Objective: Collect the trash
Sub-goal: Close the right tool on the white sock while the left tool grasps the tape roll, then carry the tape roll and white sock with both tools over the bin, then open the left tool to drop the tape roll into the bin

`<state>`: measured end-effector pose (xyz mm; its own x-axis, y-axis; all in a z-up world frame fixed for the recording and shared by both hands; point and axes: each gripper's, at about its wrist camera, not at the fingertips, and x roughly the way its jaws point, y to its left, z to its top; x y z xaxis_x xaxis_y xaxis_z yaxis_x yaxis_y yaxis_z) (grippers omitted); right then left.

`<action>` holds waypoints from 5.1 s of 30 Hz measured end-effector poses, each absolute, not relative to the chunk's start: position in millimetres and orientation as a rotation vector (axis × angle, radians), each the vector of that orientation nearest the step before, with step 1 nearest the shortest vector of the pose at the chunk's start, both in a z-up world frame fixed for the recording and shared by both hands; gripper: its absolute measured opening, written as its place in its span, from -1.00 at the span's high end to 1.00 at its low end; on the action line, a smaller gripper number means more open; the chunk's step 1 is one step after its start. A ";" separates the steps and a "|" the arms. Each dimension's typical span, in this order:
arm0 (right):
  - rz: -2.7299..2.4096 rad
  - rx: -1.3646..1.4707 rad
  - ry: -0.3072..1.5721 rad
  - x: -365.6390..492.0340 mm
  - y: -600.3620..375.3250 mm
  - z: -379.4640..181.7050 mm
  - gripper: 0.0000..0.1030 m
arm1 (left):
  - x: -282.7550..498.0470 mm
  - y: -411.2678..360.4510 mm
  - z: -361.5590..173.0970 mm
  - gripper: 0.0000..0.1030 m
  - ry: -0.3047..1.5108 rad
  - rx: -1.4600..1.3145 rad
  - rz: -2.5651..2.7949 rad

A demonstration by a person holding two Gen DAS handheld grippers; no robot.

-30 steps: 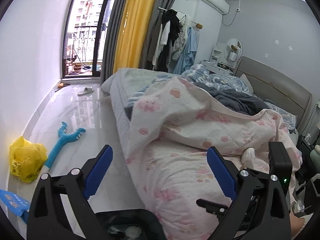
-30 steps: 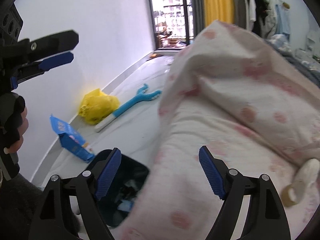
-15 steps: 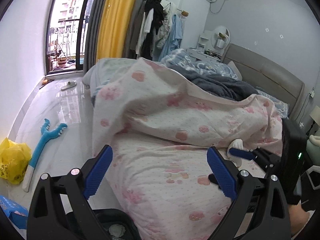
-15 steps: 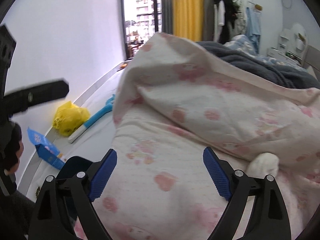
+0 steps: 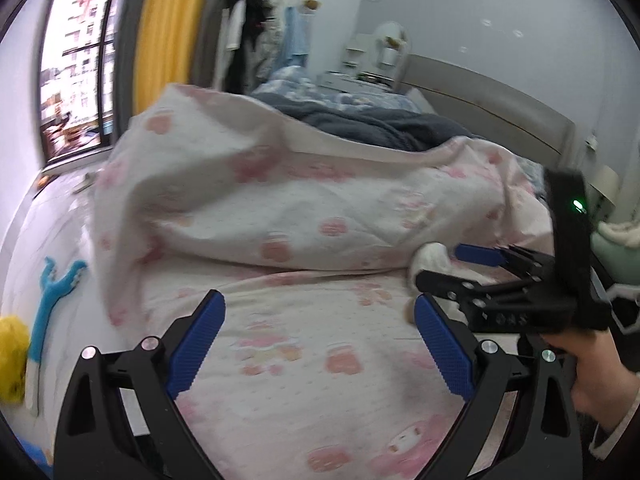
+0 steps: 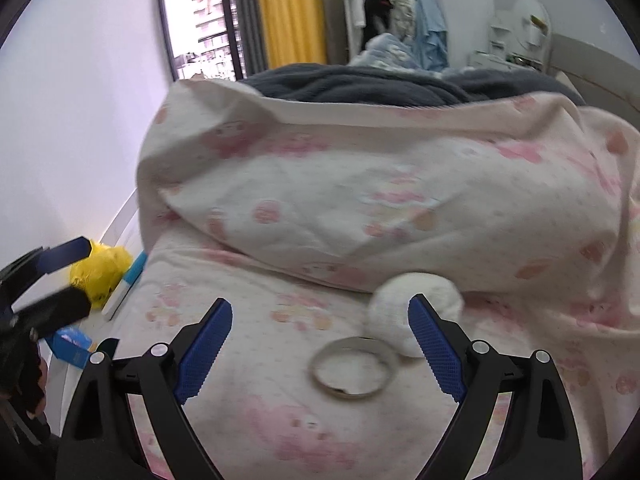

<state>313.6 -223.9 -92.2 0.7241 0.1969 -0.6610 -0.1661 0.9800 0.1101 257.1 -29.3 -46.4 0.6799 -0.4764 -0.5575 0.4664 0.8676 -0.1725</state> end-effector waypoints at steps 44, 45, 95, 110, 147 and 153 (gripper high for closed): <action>0.313 0.190 0.871 358.9 -303.4 -131.1 -0.13 | 295.7 -177.2 -120.6 -0.37 0.830 0.161 -0.854; 0.315 0.198 0.867 357.2 -306.9 -129.4 -0.12 | 296.6 -178.7 -121.5 -0.32 0.833 0.160 -0.851; 0.376 0.184 0.728 238.8 -228.2 -73.5 -0.11 | 195.3 -1.8 -60.2 0.06 0.725 0.110 -0.248; 0.450 0.090 0.751 215.0 -148.4 -67.3 -0.11 | 187.2 83.6 -109.4 0.06 0.852 0.040 -0.124; 0.672 0.031 0.892 242.0 45.7 -108.9 -0.11 | 155.9 212.3 -219.9 -0.29 1.273 -0.153 -0.059; 0.668 0.005 0.943 244.3 70.1 -125.4 -0.11 | 145.7 232.2 -206.0 -0.54 1.227 -0.160 -0.033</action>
<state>244.3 70.1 -125.4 0.4029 0.5313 -0.7453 -0.5267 0.8005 0.2859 145.7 232.2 -206.0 0.3382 -0.1113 -0.9345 -0.0617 0.9882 -0.1400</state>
